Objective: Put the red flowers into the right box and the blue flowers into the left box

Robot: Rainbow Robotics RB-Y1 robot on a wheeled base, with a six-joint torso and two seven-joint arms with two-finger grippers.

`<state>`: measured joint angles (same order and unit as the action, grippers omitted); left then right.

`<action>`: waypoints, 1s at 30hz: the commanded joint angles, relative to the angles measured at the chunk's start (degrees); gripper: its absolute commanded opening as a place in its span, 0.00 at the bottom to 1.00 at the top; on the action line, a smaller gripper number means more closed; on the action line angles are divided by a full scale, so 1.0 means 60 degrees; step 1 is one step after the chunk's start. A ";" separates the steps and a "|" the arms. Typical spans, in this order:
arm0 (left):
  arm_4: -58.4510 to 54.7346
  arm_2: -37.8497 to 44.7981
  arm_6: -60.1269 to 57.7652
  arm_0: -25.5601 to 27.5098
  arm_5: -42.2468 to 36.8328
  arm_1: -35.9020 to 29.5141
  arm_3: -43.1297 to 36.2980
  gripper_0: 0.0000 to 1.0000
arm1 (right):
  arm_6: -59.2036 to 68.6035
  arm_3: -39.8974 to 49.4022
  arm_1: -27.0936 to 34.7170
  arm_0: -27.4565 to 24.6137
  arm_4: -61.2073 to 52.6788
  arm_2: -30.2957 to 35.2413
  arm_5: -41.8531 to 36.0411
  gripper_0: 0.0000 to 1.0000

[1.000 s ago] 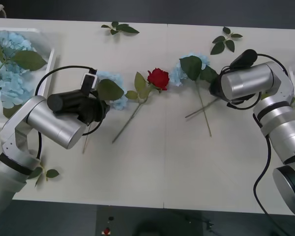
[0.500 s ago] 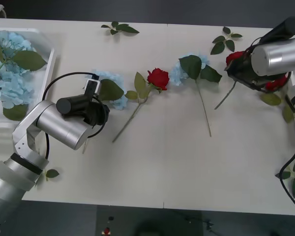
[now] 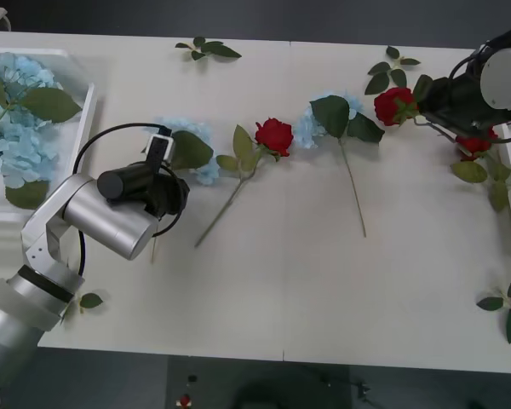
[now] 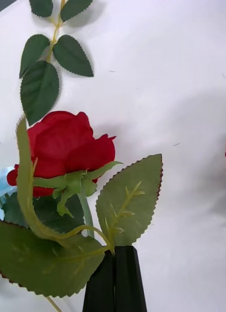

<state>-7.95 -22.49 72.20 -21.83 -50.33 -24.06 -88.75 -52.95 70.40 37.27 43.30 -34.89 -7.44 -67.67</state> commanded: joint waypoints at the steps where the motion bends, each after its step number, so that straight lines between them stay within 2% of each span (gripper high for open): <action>1: -0.0227 0.0175 0.0593 -0.0229 -0.0166 -0.0589 -0.1307 0.00 | -0.0565 0.0336 0.0439 0.0108 -0.0132 0.0170 -0.0134 0.00; 6: -0.1238 0.1039 0.0637 -0.0229 -0.1075 -0.0999 -0.2552 0.00 | -0.0697 0.0336 0.0483 0.0079 -0.0206 0.0170 -0.0236 0.01; 7: -0.1399 0.1332 0.0696 -0.0229 -0.1265 -0.1073 -0.2787 0.00 | -0.0711 0.0336 0.0483 0.0064 -0.0191 0.0155 -0.0236 0.18; 9: -0.1429 0.1786 0.0916 -0.0229 -0.1543 -0.1234 -0.3153 0.00 | -0.0711 0.0322 0.0469 0.0049 -0.0132 0.0155 -0.0236 0.75; 10: -0.1370 0.2064 0.1150 -0.0229 -0.1573 -0.1322 -0.3285 0.00 | -0.0726 0.0336 0.0454 0.0035 -0.0118 0.0170 -0.0236 0.94; 11: -0.1370 0.2225 0.1238 -0.0229 -0.1573 -0.1366 -0.3343 0.00 | -0.0726 0.0336 0.0439 0.0020 -0.0118 0.0170 -0.0236 1.00; 19: -0.2176 0.5463 0.1912 -0.0214 -0.1543 -0.1571 -0.3373 0.00 | -0.0785 0.0322 0.0278 -0.0082 0.0102 0.0141 -0.0207 1.00; 25: -0.2220 0.6693 0.2117 -0.0185 -0.1543 -0.1849 -0.2450 0.00 | -0.0785 0.0190 -0.0308 -0.0302 0.1142 0.0141 0.0101 1.00; 30: -0.1985 0.7235 0.2336 -0.0053 -0.1412 -0.2464 -0.1805 0.01 | -0.0799 -0.0806 -0.1026 -0.0332 0.2182 0.0126 0.0848 1.00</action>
<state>-20.80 20.24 82.94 -21.82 -59.79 -34.86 -99.82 -56.47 67.98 33.13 40.49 -24.10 -7.40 -64.60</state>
